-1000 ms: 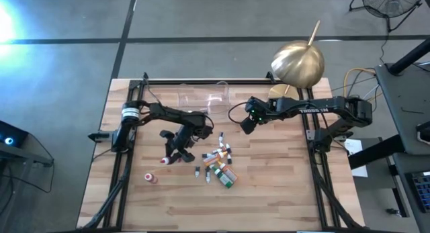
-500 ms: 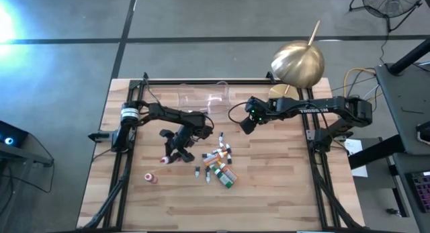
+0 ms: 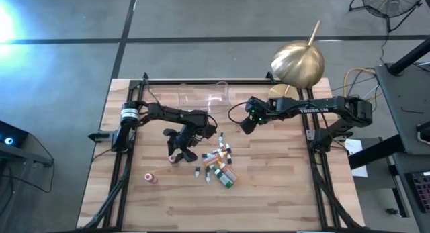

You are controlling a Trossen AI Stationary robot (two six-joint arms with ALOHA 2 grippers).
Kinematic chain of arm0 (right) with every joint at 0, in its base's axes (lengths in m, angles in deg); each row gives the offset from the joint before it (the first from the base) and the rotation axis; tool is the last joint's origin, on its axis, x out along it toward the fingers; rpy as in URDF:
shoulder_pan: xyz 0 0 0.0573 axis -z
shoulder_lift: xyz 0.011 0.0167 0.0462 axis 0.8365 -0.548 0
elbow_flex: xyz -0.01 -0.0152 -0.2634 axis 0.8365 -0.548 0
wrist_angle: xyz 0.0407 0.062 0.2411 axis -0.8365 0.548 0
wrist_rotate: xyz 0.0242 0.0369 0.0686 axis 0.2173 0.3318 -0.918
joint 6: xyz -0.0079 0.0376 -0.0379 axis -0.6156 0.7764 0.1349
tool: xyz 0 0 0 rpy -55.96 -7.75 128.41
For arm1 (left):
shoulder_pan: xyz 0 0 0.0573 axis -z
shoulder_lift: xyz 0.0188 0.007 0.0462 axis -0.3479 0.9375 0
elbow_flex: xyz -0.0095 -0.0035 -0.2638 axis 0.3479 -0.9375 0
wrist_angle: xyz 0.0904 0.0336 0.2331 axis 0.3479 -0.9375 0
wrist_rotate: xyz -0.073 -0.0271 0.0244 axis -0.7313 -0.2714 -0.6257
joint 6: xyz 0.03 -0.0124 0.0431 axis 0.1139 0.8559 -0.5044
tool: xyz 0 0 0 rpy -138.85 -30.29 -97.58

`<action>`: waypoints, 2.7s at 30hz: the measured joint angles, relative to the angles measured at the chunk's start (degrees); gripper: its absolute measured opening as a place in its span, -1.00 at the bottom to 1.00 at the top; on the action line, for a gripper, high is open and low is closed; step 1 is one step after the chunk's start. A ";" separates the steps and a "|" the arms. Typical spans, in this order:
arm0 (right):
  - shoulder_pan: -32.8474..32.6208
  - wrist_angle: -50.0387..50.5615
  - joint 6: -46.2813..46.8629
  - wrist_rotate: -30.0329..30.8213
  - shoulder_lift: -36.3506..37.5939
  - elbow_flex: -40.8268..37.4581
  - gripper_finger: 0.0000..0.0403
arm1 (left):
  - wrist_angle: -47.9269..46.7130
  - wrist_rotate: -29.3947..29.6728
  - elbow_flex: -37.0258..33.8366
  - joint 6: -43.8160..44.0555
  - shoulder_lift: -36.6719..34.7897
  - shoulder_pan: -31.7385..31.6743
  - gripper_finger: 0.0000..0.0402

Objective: Pick & Place food coloring
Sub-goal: Remove the large red food coloring bottle from the transparent bin to the table, then put the large red food coloring bottle into the transparent bin

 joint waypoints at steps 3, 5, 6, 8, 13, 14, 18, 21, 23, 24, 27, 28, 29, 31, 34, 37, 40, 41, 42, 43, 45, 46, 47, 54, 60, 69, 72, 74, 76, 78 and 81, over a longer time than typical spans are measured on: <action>0.00 -0.02 -0.02 0.04 0.00 0.00 0.09 | 0.00 1.46 0.95 0.37 0.00 0.00 -0.03; 0.00 -0.10 -0.03 0.10 0.00 0.00 0.09 | 0.03 1.66 1.53 0.64 0.00 0.00 -0.03; 0.00 -0.14 -0.04 0.11 0.00 0.00 0.09 | 0.01 1.88 1.72 0.68 0.00 0.00 -0.03; 0.00 -0.20 -0.04 0.13 0.00 0.00 0.09 | 0.02 3.11 2.21 0.71 0.00 0.00 -0.03; 0.00 -0.20 -0.04 0.13 0.00 0.00 0.09 | 0.02 6.26 2.57 1.26 -1.92 0.00 -0.03; 0.00 -0.20 -0.04 0.13 0.00 0.00 0.09 | 0.04 6.44 2.37 1.72 -2.67 0.00 -0.03; 0.00 -0.20 -0.04 0.13 0.00 0.00 0.09 | 0.04 13.34 2.08 4.54 -6.55 1.16 -0.03; 0.00 -0.21 0.00 0.13 0.00 -0.08 0.09 | 0.11 18.49 2.02 7.67 -9.73 2.21 -0.03; 0.00 -0.23 -0.02 0.13 0.00 -0.11 0.09 | 0.88 19.71 1.92 9.38 -11.45 2.79 -0.03; 0.00 -0.22 -0.02 0.13 0.00 -0.11 0.09 | 1.65 19.77 1.75 10.28 -12.46 3.06 -0.03; 0.02 -0.26 -0.02 0.15 0.00 -0.15 0.09 | 4.16 19.84 1.03 12.76 -14.81 4.16 -0.03; 0.02 -0.24 -0.02 0.15 0.00 -0.19 0.09 | 5.33 19.90 0.68 13.39 -15.38 4.62 -0.03; 0.02 -0.23 -0.01 0.15 0.00 -0.22 0.09 | 6.34 20.00 0.20 14.10 -16.03 5.08 -0.03; 0.02 -0.27 0.15 0.15 0.00 -0.25 0.09 | 7.32 20.43 -1.06 15.07 -17.04 6.27 -0.03; 0.02 -0.26 0.15 0.15 0.00 -0.33 0.09 | 8.50 21.23 -3.50 16.28 -18.25 8.17 -0.03; 0.02 -0.26 0.09 0.19 0.00 -0.33 0.09 | 9.16 21.72 -6.61 17.83 -18.92 9.59 -0.03; 0.02 -0.26 -0.02 0.20 0.00 -0.33 0.09 | 10.56 22.20 -8.60 18.19 -19.04 10.92 -0.03; 0.02 -0.26 -0.02 0.22 0.00 -0.33 0.09 | 11.54 22.39 -9.07 18.10 -19.05 11.33 -0.03; 0.02 -0.24 -0.02 0.22 0.00 -0.33 0.09 | 12.89 22.75 -9.36 18.09 -19.04 11.55 -0.03; 0.02 -0.26 -0.02 0.22 0.00 -0.33 0.09 | 14.14 22.70 -9.59 18.19 -19.05 11.63 -0.03; 0.02 -0.26 -0.04 0.22 0.00 -0.33 0.09 | 15.77 22.84 -9.95 18.85 -19.04 11.54 -0.03; 0.02 -0.25 -0.02 0.22 0.00 -0.33 0.09 | 16.21 22.99 -10.03 19.04 -19.04 11.52 -0.03; 0.02 -0.24 -0.04 0.22 0.00 -0.34 0.09 | 16.83 23.65 -10.01 19.25 -19.04 11.48 -0.03; 0.02 -0.20 -0.04 0.22 0.00 -0.35 0.09 | 17.51 29.00 -7.22 22.67 -21.67 11.54 -0.03; 0.02 -0.20 -0.07 0.22 0.00 -0.37 0.09 | 17.52 29.18 -8.77 28.29 -28.78 16.25 -0.03; 0.02 -0.22 -1.90 1.61 0.00 -0.47 0.09 | 18.69 33.51 -17.87 38.31 -37.69 22.40 -0.03; 0.02 -0.24 -2.03 1.66 0.00 -0.55 0.09 | 22.36 34.16 -20.41 38.88 -40.56 23.93 -0.03; 0.02 -0.22 -2.03 1.64 0.00 -0.63 0.09 | 24.44 34.35 -21.62 39.14 -42.60 24.74 -0.03; 0.02 -0.25 -2.00 1.64 0.00 -0.70 0.09 | 25.44 34.70 -23.08 39.64 -44.54 25.03 -0.03; 0.02 -0.29 -1.95 1.64 0.00 -0.81 0.09 | 26.20 34.92 -24.31 40.15 -46.20 25.02 -0.03; 0.02 -0.33 -1.92 1.64 0.00 -1.13 0.09 | 26.15 34.87 -25.59 40.33 -48.04 25.03 -0.03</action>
